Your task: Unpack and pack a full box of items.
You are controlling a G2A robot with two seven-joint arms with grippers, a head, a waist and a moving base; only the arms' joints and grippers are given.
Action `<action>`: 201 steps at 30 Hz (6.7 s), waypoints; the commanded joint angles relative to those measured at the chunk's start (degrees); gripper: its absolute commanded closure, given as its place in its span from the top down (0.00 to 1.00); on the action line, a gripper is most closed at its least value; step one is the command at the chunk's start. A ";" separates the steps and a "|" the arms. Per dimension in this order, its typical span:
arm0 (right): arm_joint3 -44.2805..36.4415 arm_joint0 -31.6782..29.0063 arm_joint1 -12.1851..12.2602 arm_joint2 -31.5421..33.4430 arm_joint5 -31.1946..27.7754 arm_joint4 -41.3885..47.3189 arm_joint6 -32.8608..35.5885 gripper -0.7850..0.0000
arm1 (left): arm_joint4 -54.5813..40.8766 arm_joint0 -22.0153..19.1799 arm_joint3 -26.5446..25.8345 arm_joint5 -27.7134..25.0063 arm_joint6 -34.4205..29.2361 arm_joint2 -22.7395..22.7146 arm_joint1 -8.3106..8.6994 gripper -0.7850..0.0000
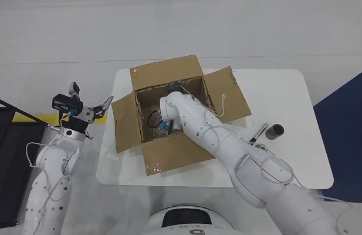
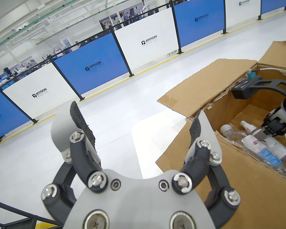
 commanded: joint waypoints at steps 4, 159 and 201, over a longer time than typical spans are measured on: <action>4.14 1.38 -1.66 0.03 0.19 0.84 -0.19 0.47 | 0.00 0.00 0.00 0.00 0.00 0.00 0.00 1.00; -74.64 -62.43 9.00 52.65 4.61 -15.59 -65.83 1.00 | 0.00 0.00 0.00 0.00 0.00 0.00 0.00 1.00; -57.14 -38.69 7.97 25.67 -17.31 -6.33 -14.27 1.00 | 0.00 0.00 0.00 0.00 0.00 0.00 0.00 1.00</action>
